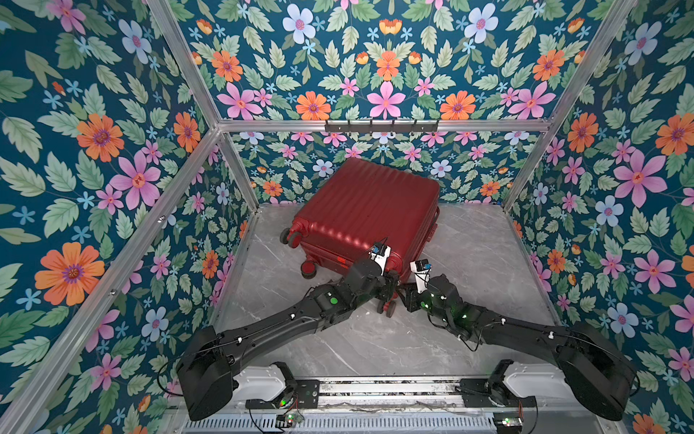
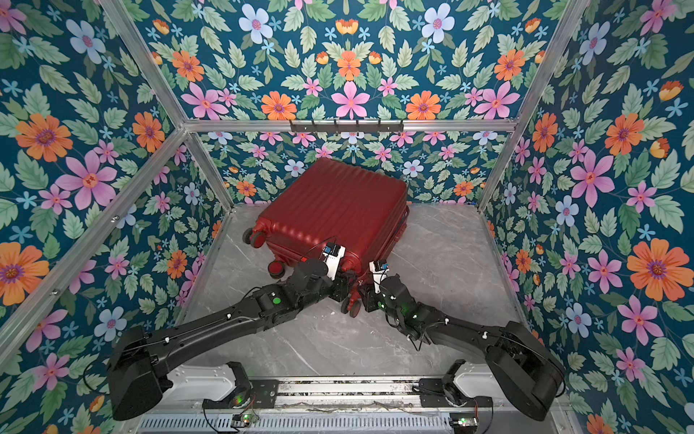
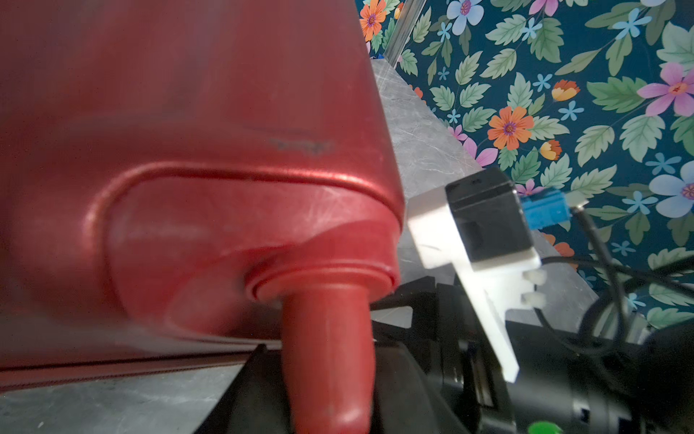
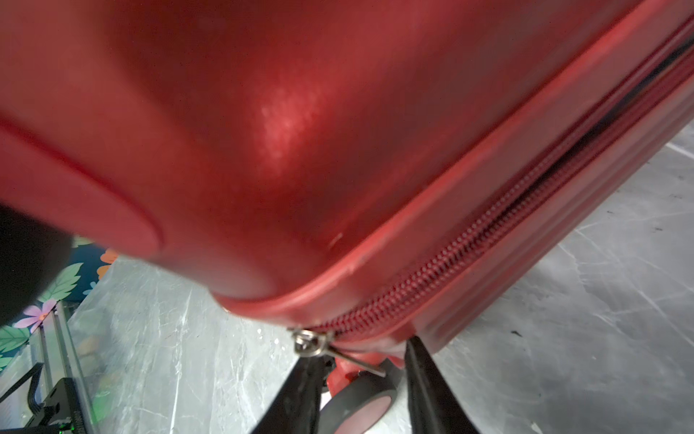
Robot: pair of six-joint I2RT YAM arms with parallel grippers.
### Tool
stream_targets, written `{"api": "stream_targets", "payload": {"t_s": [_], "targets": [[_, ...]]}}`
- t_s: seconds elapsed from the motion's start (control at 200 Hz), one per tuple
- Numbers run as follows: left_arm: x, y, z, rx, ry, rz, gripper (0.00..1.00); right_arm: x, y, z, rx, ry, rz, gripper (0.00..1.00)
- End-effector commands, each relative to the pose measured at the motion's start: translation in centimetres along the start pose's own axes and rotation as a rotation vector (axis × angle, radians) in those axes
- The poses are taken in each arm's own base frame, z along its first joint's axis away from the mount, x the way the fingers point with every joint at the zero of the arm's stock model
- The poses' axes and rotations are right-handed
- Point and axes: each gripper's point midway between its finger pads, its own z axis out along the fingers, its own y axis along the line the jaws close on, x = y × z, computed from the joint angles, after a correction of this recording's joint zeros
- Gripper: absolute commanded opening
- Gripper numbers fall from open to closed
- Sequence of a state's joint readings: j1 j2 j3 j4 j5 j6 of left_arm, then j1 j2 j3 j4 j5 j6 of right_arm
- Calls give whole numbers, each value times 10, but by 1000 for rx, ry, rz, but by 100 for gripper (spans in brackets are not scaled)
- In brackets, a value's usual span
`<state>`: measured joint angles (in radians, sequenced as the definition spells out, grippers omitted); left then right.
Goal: Pack the luggage
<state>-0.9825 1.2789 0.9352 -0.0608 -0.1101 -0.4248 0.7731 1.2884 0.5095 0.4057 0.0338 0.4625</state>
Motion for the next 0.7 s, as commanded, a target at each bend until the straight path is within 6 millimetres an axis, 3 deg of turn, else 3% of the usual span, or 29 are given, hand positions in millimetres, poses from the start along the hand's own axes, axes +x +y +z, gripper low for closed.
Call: {"api": "stream_targets", "payload": {"t_s": [0.0,0.345,0.695], "targets": [[-42,-7,-5,20,-168,-30,0,-12,3,4,-4,-45,12,37],[-41,-8,-5,24,-166,-34,0,-23,6,7,-14,-77,25,31],[-41,-7,-5,23,-170,-35,0,-27,27,-6,-133,-89,31,27]]}}
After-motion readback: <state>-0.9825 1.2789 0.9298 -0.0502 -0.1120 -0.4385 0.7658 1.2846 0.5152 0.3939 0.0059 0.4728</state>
